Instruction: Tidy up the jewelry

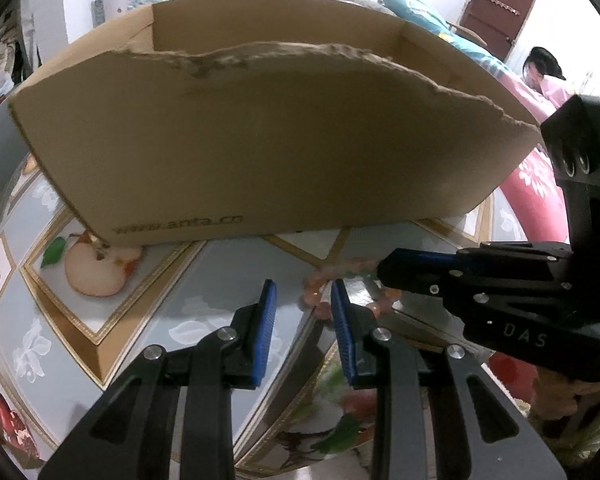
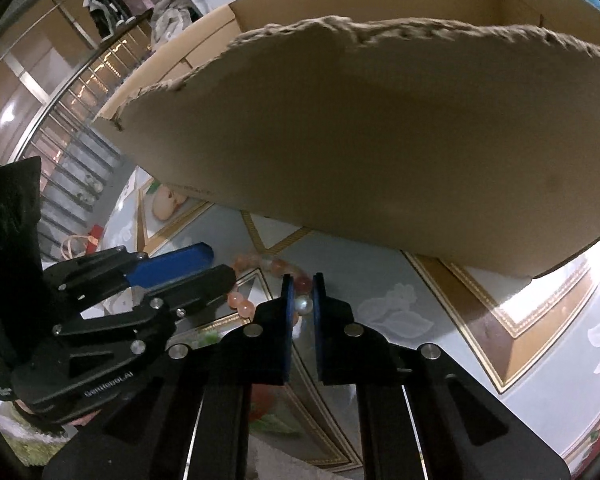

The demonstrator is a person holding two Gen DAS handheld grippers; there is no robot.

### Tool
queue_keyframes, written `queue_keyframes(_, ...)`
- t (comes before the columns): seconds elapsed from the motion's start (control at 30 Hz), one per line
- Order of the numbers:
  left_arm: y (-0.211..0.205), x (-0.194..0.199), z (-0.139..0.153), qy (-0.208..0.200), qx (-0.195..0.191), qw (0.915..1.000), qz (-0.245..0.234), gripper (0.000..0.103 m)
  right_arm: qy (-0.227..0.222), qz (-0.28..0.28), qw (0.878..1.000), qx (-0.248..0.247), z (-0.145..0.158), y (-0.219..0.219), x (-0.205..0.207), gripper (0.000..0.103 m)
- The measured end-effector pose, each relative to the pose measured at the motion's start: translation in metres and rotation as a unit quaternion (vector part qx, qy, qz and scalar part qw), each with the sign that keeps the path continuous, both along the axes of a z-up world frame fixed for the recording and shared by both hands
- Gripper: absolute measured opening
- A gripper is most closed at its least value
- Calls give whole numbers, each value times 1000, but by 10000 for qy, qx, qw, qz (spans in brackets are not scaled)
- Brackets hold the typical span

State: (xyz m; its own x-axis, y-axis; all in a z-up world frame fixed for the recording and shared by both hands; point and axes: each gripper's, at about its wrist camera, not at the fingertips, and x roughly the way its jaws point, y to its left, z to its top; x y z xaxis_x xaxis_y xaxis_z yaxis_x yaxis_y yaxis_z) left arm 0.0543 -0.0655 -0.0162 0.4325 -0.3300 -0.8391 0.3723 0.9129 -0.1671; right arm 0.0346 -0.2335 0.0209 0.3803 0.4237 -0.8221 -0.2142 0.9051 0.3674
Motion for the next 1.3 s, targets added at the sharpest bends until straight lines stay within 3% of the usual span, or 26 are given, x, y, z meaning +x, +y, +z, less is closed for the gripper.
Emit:
queue_keyframes(0.77, -8, 2, -2, 30, 137, 9999, -73, 29, 65, -24, 9999, 146, -2, -1, 3, 8)
queue_keyframes(1.3, 7, -6, -3, 59, -347, 9992, -205, 29, 146, -31, 9997, 188, -3, -2, 3, 8)
